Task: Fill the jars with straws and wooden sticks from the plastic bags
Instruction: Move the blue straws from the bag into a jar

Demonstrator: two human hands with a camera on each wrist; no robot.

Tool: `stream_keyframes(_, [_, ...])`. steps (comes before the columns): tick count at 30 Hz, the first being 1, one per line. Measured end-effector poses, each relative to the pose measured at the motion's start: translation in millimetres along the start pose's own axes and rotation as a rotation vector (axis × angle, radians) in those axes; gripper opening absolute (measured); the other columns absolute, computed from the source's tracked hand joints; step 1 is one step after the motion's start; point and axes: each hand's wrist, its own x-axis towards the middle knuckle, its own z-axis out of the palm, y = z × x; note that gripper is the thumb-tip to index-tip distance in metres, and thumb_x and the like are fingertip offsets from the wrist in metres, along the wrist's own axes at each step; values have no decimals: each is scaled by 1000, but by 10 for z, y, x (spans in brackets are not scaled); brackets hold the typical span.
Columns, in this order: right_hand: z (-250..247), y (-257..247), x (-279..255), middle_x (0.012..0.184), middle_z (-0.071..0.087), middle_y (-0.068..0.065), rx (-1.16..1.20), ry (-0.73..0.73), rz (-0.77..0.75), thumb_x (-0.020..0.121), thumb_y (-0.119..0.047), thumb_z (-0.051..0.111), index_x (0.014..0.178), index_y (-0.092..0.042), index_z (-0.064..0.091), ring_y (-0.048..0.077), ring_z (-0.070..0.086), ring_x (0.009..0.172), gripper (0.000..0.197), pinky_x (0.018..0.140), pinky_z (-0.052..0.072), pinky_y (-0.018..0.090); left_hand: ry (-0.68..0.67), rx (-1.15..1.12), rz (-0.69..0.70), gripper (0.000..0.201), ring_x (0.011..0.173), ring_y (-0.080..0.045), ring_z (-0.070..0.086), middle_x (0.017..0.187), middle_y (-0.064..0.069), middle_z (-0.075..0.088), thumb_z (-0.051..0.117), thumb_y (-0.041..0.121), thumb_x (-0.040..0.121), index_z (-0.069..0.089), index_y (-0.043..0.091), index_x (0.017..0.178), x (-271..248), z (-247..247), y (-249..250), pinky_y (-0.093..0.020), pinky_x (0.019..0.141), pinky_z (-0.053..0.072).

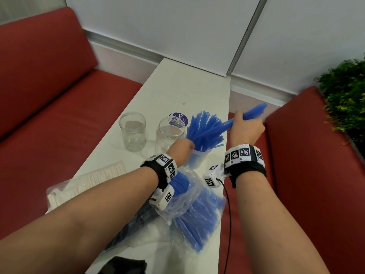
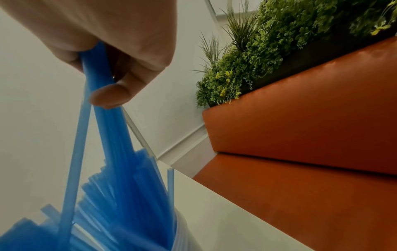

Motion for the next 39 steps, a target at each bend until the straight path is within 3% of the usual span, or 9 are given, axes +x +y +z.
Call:
stream_keyframes(6, [96, 150, -163, 61, 55, -8, -105, -144, -61, 87, -25, 68, 62, -23, 50, 10, 54, 50, 30, 44, 43, 14, -25, 28, 8, 30, 105, -31, 64, 114, -15, 69, 45, 8, 100, 70, 2, 115, 14, -24, 1, -39, 97, 50])
stream_keyframes(9, [185, 281, -342, 93, 68, 5, -312, -412, -77, 87, -31, 71, 94, -13, 68, 24, 64, 86, 20, 80, 55, 40, -11, 42, 17, 28, 107, -28, 63, 115, -13, 68, 47, 7, 98, 69, 4, 115, 14, -41, -2, -36, 96, 49])
stream_keyframes(11, [195, 366, -418, 130, 58, 2, -416, -460, -187, 86, -39, 73, 131, -24, 58, 25, 50, 121, 50, 106, 39, 49, -33, 69, 37, 28, 105, -29, 64, 112, -13, 69, 46, 6, 98, 70, 3, 112, 10, -64, 16, -36, 94, 49])
stream_keyframes(15, [228, 312, -481, 156, 37, 1, -303, -221, -485, 96, -36, 60, 149, -34, 40, 23, 29, 146, 57, 117, 20, 50, -66, 133, 86, 30, 100, -29, 64, 109, -14, 70, 44, 6, 98, 71, 2, 111, -10, -89, 10, -37, 92, 49])
stream_keyframes(21, [324, 489, -499, 170, -6, -1, -772, -751, -411, 106, -56, 24, 160, -38, 16, 32, -16, 154, 58, 120, -12, 59, -27, 24, 137, 35, 100, -24, 65, 110, -10, 72, 44, 4, 94, 72, 8, 113, -48, -106, -66, -36, 91, 50])
stream_keyframes(24, [252, 431, -557, 164, 27, 5, -487, -457, -499, 107, -40, 38, 151, -31, 42, 31, 13, 154, 45, 121, 8, 56, 115, -161, 100, 27, 77, -15, 64, 89, -2, 73, 48, 7, 89, 75, 11, 92, -146, -116, -166, -29, 74, 51])
stream_keyframes(27, [173, 370, -731, 121, 60, 6, -242, -243, -621, 99, -18, 46, 121, -18, 65, 25, 52, 117, 29, 98, 40, 43, -115, -60, 53, 24, 69, -17, 60, 82, -4, 70, 50, 8, 88, 74, 10, 85, -285, -108, -345, -25, 63, 45])
stream_keyframes(32, [188, 606, -1309, 80, 63, 0, -276, -903, -288, 93, -3, 47, 99, -14, 65, 13, 56, 69, 22, 69, 46, 31, -564, 547, 136, 44, 114, -28, 55, 129, -6, 56, 68, 25, 86, 59, 15, 128, -634, 109, -540, -38, 93, 49])
stream_keyframes(39, [111, 1104, -1809, 131, 62, 19, -827, -1209, -148, 96, -6, 53, 136, -5, 50, 32, 58, 122, 40, 99, 44, 35, -470, 650, 159, 26, 103, -31, 63, 114, -14, 65, 58, 16, 93, 65, 9, 117, -808, -5, -527, -36, 87, 51])
